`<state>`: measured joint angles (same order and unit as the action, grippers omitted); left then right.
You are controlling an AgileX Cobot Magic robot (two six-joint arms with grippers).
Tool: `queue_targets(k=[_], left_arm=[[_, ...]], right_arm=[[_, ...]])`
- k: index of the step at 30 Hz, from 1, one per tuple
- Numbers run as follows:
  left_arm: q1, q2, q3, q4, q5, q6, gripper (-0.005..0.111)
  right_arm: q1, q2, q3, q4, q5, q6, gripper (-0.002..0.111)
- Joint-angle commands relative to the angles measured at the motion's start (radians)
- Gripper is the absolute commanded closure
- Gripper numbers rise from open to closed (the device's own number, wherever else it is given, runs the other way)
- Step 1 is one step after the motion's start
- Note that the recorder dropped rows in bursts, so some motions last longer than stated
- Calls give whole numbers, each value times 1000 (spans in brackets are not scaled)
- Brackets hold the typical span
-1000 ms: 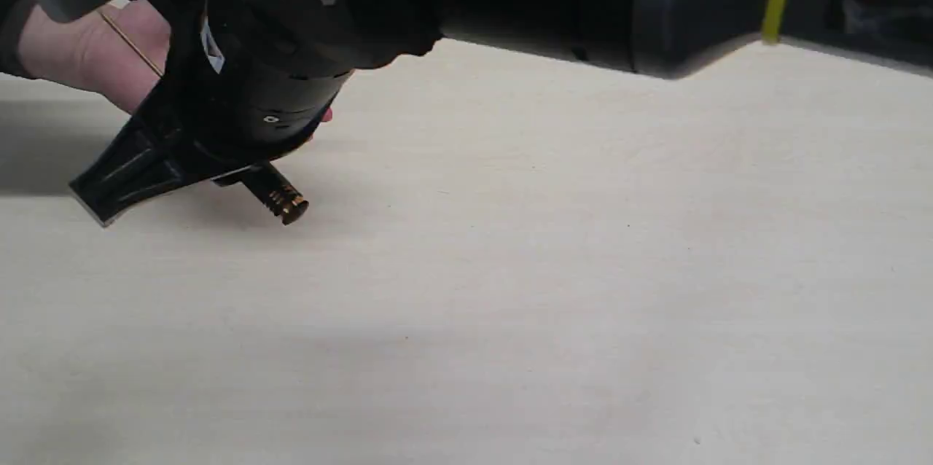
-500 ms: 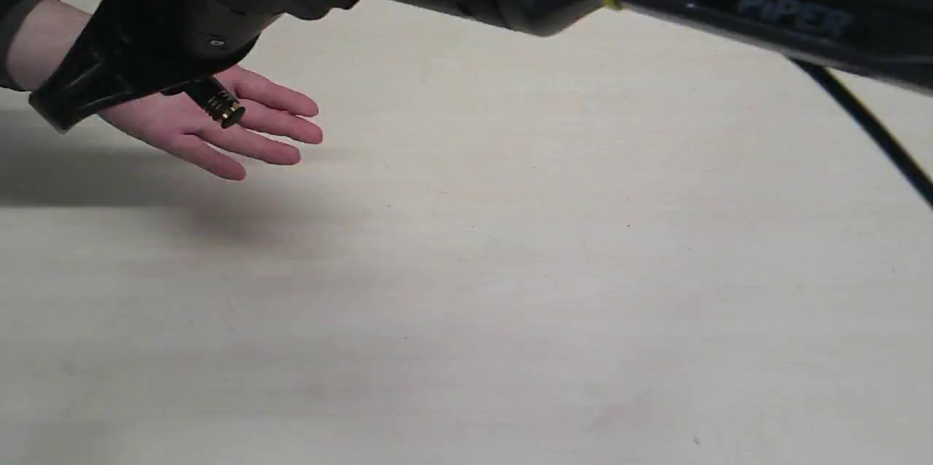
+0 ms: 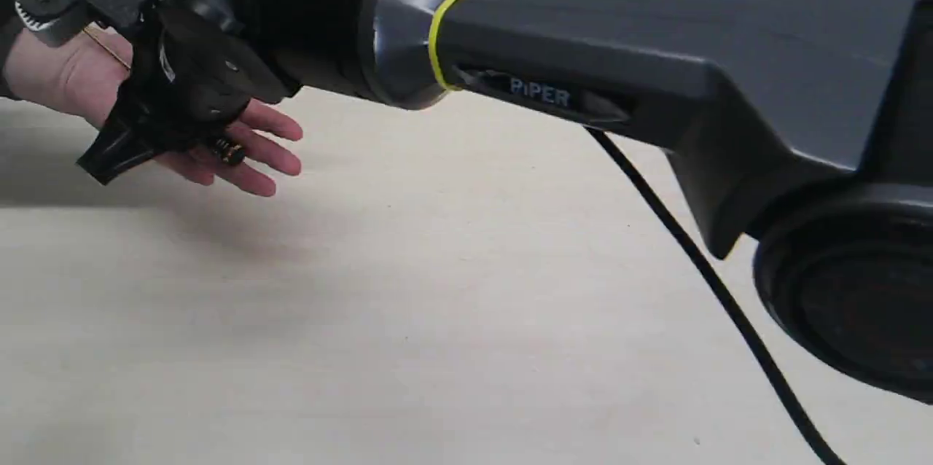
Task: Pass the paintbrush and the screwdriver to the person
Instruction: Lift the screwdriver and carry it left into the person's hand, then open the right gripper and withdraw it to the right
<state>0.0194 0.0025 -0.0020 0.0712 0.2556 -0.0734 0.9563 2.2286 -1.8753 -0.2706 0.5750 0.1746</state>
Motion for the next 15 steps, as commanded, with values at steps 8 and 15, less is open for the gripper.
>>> queue_targets(k=[8, 15], left_arm=[[-8, -2, 2, 0, -6, -2, 107], [-8, -2, 2, -4, -5, -2, 107]], right_arm=[[0, -85, -10, -8, 141, -5, 51], [0, -252, -5, 17, 403, -36, 96]])
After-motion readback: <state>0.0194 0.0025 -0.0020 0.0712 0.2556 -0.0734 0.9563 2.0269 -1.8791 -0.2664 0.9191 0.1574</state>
